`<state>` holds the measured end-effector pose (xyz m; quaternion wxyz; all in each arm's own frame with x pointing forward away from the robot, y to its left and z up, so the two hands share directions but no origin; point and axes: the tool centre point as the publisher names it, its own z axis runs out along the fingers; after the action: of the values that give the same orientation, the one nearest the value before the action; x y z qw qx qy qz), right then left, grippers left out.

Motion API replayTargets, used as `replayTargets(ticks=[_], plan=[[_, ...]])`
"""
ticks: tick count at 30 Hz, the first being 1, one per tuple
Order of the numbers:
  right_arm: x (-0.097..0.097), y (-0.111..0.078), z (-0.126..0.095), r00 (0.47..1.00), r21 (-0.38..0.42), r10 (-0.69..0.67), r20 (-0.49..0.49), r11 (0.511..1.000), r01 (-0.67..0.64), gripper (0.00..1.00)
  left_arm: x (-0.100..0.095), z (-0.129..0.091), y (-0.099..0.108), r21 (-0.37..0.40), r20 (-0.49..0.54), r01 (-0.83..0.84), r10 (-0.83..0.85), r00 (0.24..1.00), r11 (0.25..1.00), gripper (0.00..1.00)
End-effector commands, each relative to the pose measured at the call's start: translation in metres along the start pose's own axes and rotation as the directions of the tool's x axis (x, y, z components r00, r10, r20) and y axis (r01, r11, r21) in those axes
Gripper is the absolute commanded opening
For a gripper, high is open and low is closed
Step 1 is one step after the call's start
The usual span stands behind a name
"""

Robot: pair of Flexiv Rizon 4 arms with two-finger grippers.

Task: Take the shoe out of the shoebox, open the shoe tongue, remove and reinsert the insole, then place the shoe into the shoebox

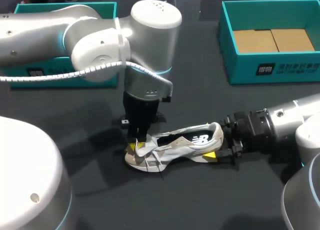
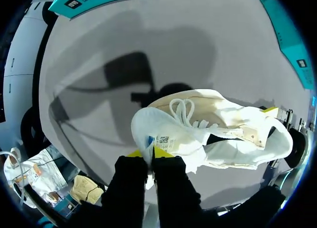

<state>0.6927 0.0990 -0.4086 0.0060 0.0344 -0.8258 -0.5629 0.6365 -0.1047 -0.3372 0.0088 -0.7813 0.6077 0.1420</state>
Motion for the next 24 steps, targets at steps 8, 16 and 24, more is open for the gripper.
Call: replayTargets(ticks=[8,16,24], plan=[[-0.001,-0.003,0.001,1.000,0.004,0.001,0.001,1.000,-0.001,0.00,-0.008,0.008,-0.004,0.004,0.060,0.003,-0.003,0.998,1.000,0.48],[-0.001,-0.003,0.001,1.000,0.004,0.001,0.001,1.000,-0.001,0.00,-0.020,-0.027,-0.001,0.063,0.026,-0.090,0.088,0.996,0.994,0.64],[-0.001,-0.003,0.001,1.000,0.004,0.001,0.001,1.000,-0.001,0.00,-0.009,-0.089,-0.002,0.119,-0.100,-0.234,0.246,0.964,0.965,0.63]])
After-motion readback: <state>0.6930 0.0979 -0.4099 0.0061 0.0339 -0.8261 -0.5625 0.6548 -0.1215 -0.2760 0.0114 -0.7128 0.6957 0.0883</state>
